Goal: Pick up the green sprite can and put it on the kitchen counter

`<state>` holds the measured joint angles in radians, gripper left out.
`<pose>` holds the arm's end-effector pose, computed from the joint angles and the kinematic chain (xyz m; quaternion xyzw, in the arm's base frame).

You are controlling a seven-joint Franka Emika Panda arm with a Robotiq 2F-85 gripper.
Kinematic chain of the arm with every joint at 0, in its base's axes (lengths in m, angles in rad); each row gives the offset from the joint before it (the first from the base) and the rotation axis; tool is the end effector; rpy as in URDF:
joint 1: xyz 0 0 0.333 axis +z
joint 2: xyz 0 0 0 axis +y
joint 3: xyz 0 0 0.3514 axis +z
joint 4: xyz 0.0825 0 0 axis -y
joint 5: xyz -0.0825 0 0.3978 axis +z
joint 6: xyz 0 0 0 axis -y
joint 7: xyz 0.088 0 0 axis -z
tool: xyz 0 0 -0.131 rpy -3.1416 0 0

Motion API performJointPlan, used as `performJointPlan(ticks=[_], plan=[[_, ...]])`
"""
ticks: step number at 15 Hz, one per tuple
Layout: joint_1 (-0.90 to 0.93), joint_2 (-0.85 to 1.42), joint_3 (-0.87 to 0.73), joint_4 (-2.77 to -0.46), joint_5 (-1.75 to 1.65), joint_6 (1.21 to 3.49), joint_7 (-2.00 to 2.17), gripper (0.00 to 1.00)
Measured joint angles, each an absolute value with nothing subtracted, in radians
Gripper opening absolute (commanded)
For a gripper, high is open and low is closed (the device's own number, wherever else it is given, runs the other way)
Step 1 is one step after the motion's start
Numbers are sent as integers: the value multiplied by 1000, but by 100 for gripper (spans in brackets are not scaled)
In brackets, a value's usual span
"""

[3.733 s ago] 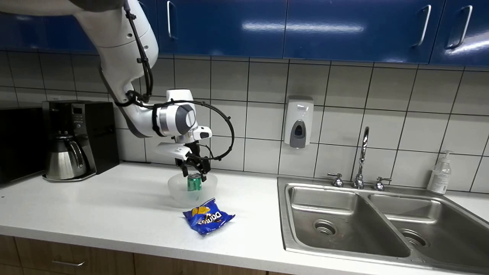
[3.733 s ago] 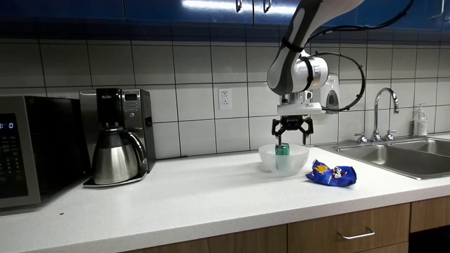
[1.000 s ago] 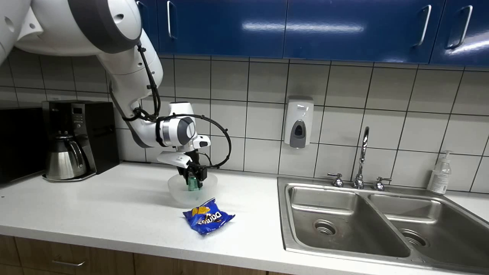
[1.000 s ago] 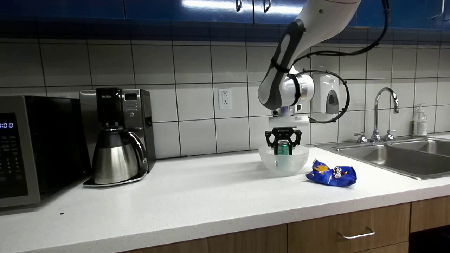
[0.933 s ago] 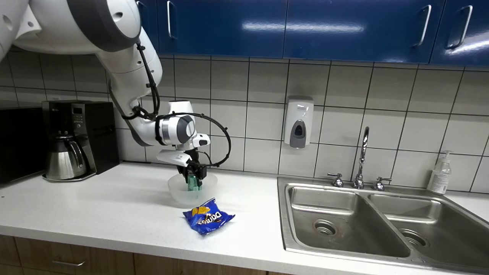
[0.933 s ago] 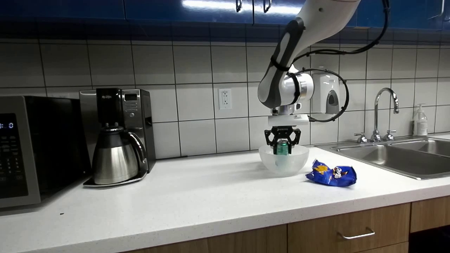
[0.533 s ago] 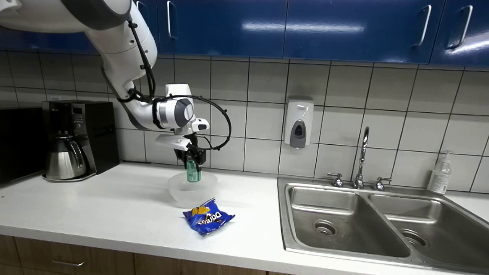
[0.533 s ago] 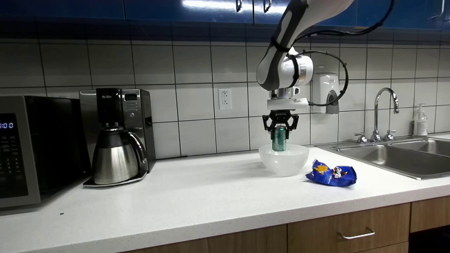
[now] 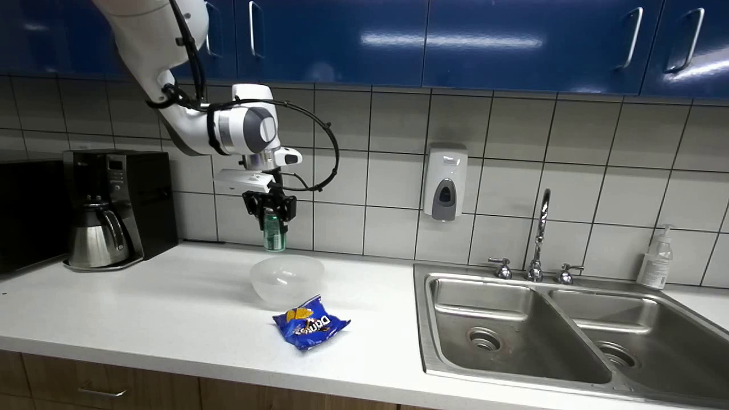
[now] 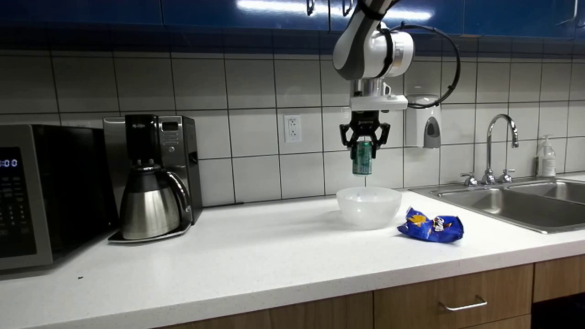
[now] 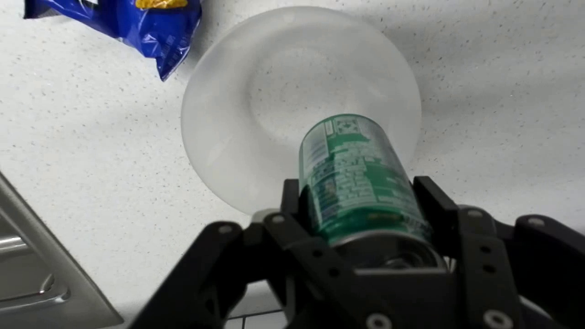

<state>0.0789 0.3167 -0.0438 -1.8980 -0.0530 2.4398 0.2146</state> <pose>0.6701 0.0244 0.3606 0.9909 -0.0691 0.1147 0.0117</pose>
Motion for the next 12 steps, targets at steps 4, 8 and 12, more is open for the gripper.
performJointPlan(ticks=[4, 8, 12], plan=[[81, 202, -28, -2015, -54, 2427, 210, 38], [81, 106, -16, -2157, -59, 2427, 210, 38], [81, 38, 0, -2280, -65, 2427, 210, 38]])
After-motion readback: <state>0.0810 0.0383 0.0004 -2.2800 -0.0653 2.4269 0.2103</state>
